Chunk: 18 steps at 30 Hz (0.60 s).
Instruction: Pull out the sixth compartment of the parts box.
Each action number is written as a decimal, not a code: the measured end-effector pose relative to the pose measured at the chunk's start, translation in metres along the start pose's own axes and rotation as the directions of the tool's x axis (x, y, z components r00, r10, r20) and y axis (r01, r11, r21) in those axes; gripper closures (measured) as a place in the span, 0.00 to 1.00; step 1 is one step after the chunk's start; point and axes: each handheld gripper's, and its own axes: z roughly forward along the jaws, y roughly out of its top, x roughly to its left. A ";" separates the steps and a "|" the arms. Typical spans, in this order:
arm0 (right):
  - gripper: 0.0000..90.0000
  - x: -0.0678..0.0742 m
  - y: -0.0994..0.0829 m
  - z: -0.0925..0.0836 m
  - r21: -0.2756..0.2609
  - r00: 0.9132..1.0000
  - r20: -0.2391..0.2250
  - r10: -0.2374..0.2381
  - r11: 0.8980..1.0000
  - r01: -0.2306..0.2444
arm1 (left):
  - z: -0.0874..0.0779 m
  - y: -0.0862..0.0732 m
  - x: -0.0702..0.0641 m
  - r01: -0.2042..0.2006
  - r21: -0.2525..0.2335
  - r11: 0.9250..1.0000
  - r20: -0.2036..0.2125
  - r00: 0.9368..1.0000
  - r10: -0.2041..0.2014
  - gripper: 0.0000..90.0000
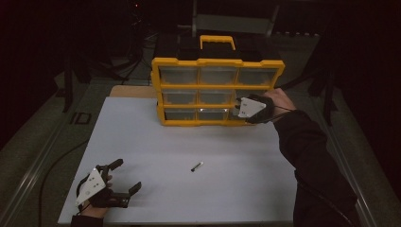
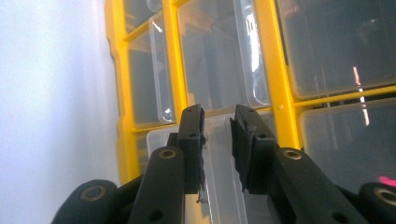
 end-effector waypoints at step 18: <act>0.82 0.013 0.003 -0.020 -0.026 0.999 -0.042 -0.005 1.000 0.004 | 0.001 0.000 0.000 -0.005 0.003 1.000 -0.001 1.000 0.005 0.00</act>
